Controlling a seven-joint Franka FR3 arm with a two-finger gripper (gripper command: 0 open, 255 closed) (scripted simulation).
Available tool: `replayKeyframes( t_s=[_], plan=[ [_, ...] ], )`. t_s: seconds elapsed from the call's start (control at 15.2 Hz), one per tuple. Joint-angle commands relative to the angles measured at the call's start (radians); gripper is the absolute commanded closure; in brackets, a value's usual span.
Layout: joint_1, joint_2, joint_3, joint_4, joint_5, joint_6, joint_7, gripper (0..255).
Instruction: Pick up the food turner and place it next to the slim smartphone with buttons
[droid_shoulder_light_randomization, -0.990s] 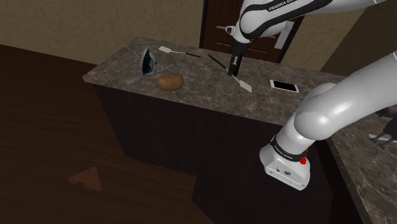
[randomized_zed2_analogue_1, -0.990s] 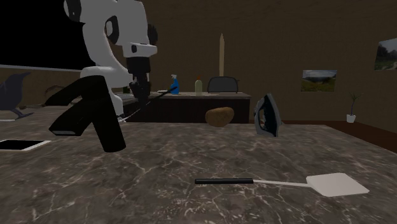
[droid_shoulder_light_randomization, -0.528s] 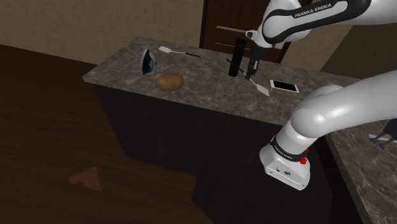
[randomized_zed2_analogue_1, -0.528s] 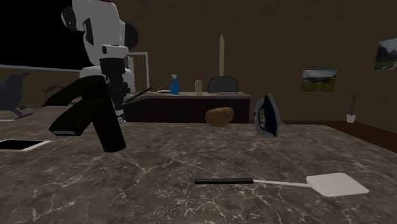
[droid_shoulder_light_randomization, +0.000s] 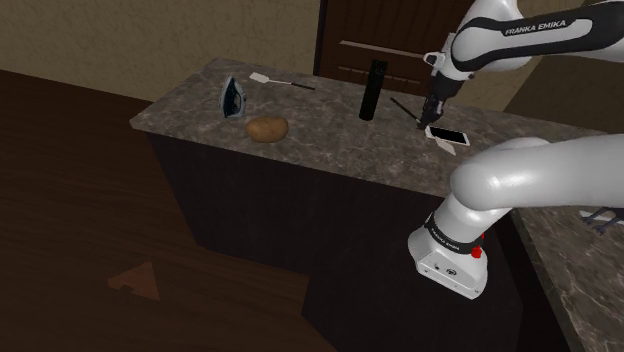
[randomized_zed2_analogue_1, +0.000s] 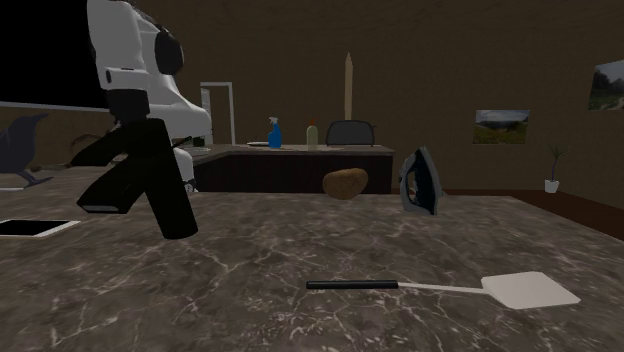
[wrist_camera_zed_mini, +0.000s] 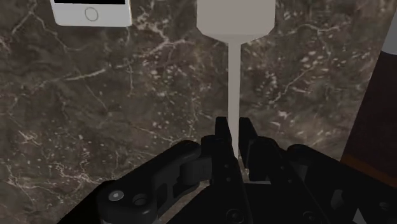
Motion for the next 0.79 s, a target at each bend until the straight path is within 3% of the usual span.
replayKeyframes(
  t_s=[0.0,0.26,0.73],
  plan=[
    [-0.048,-0.034,-0.038,-0.01,-0.038,-0.023,-0.053,255],
    [-0.127,-0.077,-0.105,-0.008,-0.1,-0.065,-0.148,255],
    [-0.134,-0.016,-0.156,-0.071,-0.142,0.057,-0.149,255]
  ],
)
